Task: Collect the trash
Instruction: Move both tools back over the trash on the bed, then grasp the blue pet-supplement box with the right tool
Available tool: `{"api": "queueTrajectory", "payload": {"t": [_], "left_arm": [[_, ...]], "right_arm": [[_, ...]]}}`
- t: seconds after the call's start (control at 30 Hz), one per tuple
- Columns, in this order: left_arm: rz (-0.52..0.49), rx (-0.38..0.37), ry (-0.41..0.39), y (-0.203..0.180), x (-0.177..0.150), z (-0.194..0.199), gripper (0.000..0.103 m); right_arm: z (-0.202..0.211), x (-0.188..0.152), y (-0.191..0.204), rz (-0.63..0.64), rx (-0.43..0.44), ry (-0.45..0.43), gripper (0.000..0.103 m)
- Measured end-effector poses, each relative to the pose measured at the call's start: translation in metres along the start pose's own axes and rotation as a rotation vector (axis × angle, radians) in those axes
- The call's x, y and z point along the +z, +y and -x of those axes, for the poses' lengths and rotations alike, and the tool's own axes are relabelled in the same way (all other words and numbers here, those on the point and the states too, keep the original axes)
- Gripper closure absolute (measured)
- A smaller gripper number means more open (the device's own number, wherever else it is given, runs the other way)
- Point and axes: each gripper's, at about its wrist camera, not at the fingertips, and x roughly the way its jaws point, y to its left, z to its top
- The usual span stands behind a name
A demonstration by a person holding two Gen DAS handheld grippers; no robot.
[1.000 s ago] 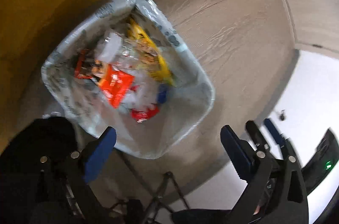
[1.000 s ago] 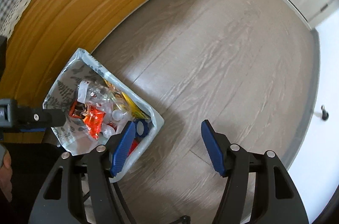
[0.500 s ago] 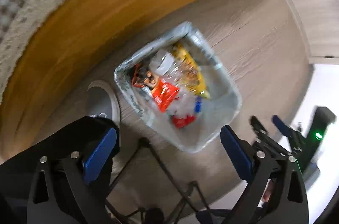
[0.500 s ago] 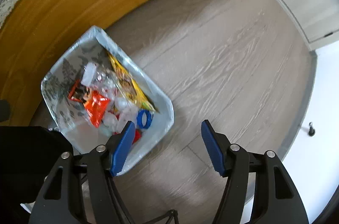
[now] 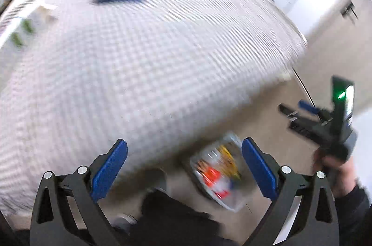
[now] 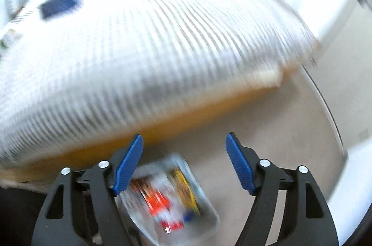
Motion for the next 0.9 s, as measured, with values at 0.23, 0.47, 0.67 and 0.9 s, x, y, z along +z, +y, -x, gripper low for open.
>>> {"api": "queueTrajectory", "payload": {"t": [0.23,0.47,0.67,0.9], "left_arm": [[0.14,0.143,-0.086,0.119,0.03,0.033,0.008],[0.302,0.23,-0.133,0.212,0.031,0.062,0.008],[0.367,0.261,-0.123,0.254,0.021,0.078,0.008],[0.311,0.286,-0.094,0.255,0.029,0.074,0.008]], "right_arm": [[0.001,0.154,0.123,0.642,0.19,-0.08,0.026],[-0.044,0.249,0.246,1.163,0.118,-0.057,0.026],[-0.109,0.301,0.33,1.32,0.12,0.062,0.026],[-0.154,0.325,0.354,1.284,0.269,0.243,0.021]]}}
